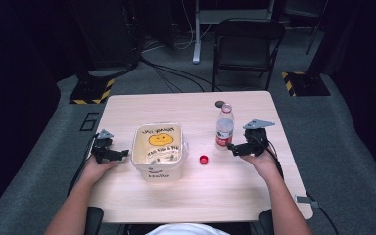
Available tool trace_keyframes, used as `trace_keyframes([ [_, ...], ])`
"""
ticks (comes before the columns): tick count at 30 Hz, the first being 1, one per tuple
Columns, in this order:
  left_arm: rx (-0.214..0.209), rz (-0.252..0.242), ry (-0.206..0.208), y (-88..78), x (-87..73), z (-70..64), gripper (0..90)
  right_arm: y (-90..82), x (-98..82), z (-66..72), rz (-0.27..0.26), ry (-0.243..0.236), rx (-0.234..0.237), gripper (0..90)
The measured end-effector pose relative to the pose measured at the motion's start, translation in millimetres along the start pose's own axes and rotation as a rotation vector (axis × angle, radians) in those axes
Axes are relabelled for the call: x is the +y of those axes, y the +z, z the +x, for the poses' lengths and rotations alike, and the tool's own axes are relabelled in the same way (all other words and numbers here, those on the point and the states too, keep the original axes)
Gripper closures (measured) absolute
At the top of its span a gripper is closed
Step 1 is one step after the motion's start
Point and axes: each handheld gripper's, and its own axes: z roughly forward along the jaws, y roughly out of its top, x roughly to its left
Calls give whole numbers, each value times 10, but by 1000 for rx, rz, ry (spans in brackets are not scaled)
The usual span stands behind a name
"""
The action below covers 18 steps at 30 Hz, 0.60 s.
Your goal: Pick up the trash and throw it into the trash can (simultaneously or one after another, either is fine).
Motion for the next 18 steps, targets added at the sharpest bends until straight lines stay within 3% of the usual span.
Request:
trace_keyframes([
  [8, 1, -4, 0, 4, 0, 1, 1, 61, 124, 53, 30, -21, -1, 0],
  [18, 4, -9, -2, 8, -1, -2, 1, 64, 327, 26, 0, -19, -1, 0],
])
